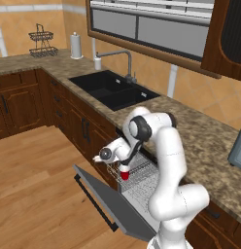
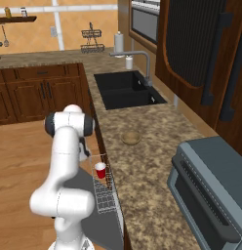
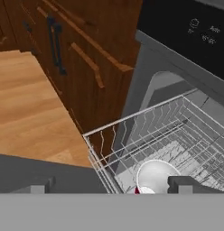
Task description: Pick up the cup and bowl from the counter, place them in the dishwasher, and close the dishwasher door.
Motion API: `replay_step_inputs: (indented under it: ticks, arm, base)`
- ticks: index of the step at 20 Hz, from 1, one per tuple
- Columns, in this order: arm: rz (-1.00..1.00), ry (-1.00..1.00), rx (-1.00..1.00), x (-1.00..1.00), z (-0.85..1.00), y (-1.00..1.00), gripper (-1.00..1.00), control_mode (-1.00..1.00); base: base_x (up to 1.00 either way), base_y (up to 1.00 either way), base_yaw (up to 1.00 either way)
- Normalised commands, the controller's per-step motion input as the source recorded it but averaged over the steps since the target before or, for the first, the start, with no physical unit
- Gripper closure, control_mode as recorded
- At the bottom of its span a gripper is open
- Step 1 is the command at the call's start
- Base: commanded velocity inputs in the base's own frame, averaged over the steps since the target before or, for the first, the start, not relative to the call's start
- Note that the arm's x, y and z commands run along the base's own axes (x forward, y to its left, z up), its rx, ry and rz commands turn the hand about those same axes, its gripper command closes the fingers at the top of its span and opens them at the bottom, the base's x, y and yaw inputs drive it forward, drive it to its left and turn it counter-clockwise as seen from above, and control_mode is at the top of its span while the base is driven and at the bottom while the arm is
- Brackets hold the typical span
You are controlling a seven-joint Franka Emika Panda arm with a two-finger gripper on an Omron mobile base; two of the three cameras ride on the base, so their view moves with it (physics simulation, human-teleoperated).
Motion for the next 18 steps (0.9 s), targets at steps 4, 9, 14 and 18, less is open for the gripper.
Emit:
replay_step_inputs:
  ticks: [4, 9, 14, 18]
  arm:
    - [0.00, -0.34, 0.00, -0.73, 1.00, 0.34, -1.00, -1.00]
    - [-0.11, -0.64, 0.00, -0.96, 1.00, 0.09, -1.00, -1.00]
    - [-0.12, -0.69, 0.00, -0.94, 1.00, -0.03, -1.00, -1.00]
    - [-0.13, -0.31, 0.15, -0.99, 0.97, -0.68, -1.00, -1.00]
  base:
    - [0.00, 0.00, 0.00]
    - [0.00, 0.00, 0.00]
    - [0.00, 0.00, 0.00]
    - [0.00, 0.00, 0.00]
